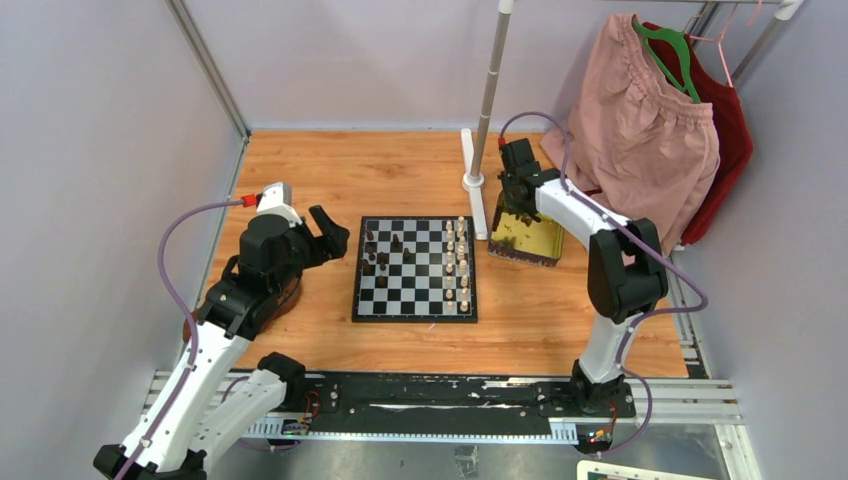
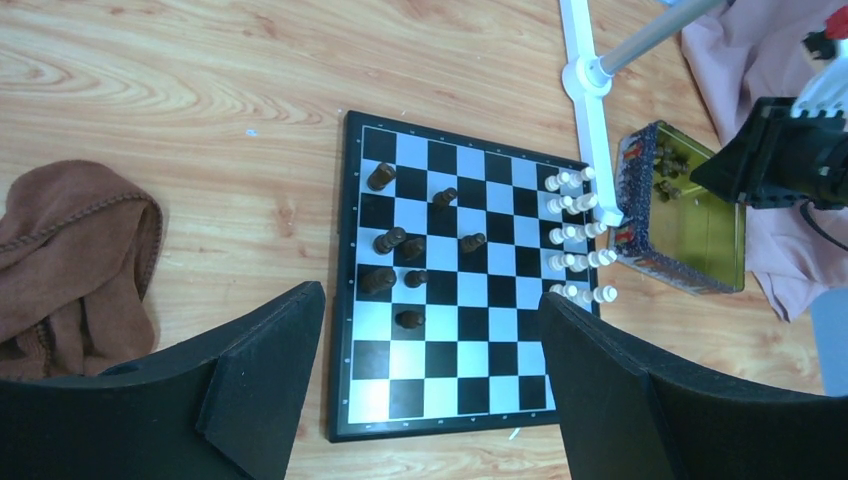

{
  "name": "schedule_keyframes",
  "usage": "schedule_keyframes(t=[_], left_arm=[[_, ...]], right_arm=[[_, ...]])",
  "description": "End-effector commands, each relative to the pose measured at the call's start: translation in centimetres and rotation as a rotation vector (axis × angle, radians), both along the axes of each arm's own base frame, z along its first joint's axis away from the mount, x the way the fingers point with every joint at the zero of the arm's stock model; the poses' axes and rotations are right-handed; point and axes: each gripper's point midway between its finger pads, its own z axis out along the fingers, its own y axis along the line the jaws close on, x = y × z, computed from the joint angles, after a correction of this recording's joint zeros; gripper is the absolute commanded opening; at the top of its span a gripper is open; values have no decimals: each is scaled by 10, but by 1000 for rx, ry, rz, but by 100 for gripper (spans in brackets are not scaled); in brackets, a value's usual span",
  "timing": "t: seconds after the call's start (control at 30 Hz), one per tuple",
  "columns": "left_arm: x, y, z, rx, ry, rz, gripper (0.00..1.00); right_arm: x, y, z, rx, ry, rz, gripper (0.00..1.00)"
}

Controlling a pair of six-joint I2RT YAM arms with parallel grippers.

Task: Set up the chess pieces on the board
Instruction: Pick up the chess piece from the storage box.

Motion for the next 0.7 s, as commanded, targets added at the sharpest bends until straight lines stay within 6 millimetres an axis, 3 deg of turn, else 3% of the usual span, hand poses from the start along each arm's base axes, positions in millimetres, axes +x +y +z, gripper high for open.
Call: schedule_keyframes(t=[0.0,0.67], left_arm=[[2,-1,10,-14,-24,-3,84],[7,-3,8,4,-10,-10,84]], right_arm=[[-1,-20,-10,-73,88,43,27],[12,-38,-46,-86,225,163,29]])
